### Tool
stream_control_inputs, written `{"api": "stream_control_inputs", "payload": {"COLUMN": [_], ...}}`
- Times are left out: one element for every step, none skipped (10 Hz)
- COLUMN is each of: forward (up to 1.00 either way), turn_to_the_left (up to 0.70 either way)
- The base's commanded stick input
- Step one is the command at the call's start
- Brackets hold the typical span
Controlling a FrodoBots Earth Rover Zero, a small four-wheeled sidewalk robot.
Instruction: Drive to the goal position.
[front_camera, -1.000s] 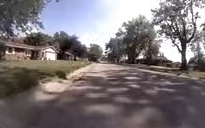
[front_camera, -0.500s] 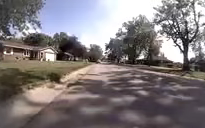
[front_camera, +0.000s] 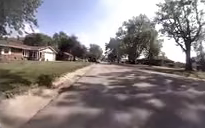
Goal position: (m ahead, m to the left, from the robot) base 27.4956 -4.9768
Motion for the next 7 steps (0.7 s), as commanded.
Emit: {"api": "stream_control_inputs", "payload": {"forward": [1.00, 1.00, 1.00, 1.00, 1.00, 1.00, 1.00], "turn_to_the_left": [-0.03, -0.02, 0.00, 0.00, 0.00, 0.00, -0.04]}}
